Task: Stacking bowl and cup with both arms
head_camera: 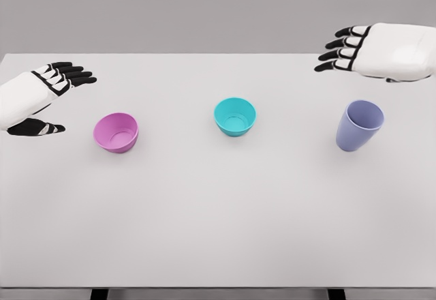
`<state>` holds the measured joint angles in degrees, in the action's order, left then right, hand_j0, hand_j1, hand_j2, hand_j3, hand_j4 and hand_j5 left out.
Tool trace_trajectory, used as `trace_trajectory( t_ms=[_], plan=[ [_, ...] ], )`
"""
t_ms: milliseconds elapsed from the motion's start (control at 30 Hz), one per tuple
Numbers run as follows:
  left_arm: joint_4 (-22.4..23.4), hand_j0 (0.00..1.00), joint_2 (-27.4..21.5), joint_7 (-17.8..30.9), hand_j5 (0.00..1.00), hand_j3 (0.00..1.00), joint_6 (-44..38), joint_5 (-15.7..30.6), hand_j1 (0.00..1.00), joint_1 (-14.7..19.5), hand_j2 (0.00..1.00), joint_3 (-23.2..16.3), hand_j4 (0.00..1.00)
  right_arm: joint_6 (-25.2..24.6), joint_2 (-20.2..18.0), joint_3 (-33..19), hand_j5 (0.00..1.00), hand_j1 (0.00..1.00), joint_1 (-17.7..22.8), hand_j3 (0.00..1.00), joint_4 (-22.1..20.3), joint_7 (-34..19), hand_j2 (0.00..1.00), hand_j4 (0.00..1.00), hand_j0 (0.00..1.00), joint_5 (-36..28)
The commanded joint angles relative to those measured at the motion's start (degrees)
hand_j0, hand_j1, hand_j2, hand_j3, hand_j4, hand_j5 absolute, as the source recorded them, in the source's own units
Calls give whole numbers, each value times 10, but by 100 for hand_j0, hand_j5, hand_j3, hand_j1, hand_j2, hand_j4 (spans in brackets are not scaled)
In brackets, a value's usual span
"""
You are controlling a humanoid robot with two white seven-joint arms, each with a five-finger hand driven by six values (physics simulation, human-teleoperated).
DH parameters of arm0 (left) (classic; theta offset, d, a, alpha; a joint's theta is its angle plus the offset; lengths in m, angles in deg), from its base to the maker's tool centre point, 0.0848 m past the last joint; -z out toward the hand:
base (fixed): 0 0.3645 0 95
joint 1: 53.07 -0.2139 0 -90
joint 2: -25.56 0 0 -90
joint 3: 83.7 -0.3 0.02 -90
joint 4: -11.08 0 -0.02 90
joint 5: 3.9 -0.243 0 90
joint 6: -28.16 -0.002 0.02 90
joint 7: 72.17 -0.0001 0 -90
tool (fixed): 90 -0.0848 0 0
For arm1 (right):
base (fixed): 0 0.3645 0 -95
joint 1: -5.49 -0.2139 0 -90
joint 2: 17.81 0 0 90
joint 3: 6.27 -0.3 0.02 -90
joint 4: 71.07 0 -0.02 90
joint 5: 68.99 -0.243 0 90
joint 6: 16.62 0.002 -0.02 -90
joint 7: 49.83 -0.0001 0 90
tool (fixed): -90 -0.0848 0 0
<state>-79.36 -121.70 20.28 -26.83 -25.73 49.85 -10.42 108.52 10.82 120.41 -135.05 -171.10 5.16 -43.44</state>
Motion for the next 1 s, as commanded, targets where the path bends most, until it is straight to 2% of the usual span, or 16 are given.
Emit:
trace_trajectory(
  t_ms=[0,133,200,233,300,333,367,400,433,533,600,667,733,833,900,967],
  plan=[
    [0,100,0,-1,100,100,0,4,100,0,100,0,100,-1,-1,1,100,100,0,100,-3,0,100,100,100,-24],
    [-2,100,-1,4,100,100,0,3,100,0,100,4,100,-1,10,-28,100,100,5,100,-4,0,100,100,100,-40],
    [0,100,0,34,100,100,0,5,100,1,100,20,100,-1,16,-41,100,100,9,100,-3,0,100,100,100,-40],
    [-3,100,0,61,100,100,0,6,100,4,100,38,100,-1,16,-42,100,100,10,100,-4,0,100,100,100,-40],
    [-7,100,1,176,100,100,0,18,100,17,100,85,100,-1,16,-42,100,100,15,100,-3,0,100,100,100,-40],
    [-10,100,6,230,100,100,0,29,100,42,100,102,100,-1,14,-44,100,100,16,100,-3,0,100,100,100,-40],
    [-22,100,6,266,100,100,0,48,100,61,100,100,100,-1,11,-56,100,100,19,100,-3,0,100,100,100,-40],
    [-26,100,3,312,100,100,0,78,100,63,100,97,100,-1,10,-70,100,100,32,100,-2,0,100,100,100,-41],
    [-39,100,5,325,100,100,0,93,100,64,100,95,100,-1,6,-72,100,100,42,100,-2,0,100,100,100,-41],
    [-79,100,5,325,100,100,0,122,100,57,100,80,100,-1,9,-73,100,100,50,100,-2,0,100,100,100,-40],
    [-98,100,-9,325,100,100,0,122,100,60,100,25,100,-1,13,-74,100,100,52,100,-1,0,100,100,100,-40],
    [-109,100,-43,325,100,100,0,127,100,60,100,1,100,-1,24,-91,100,100,53,100,0,0,100,100,100,-40],
    [-110,100,-66,325,100,100,-66,162,100,62,100,0,100,-1,24,-99,100,100,62,100,0,0,100,100,100,-40],
    [-111,100,-66,325,100,100,-181,165,100,71,100,-8,100,-1,21,-99,100,100,69,100,1,0,100,100,100,-40],
    [-110,100,-66,325,100,100,-181,159,100,96,100,-32,100,-1,23,-99,100,100,70,100,1,0,100,100,100,-40],
    [-106,100,-60,325,100,100,-185,157,100,143,100,-95,100,-1,23,-99,100,100,75,100,1,0,100,100,100,-40]
  ],
)
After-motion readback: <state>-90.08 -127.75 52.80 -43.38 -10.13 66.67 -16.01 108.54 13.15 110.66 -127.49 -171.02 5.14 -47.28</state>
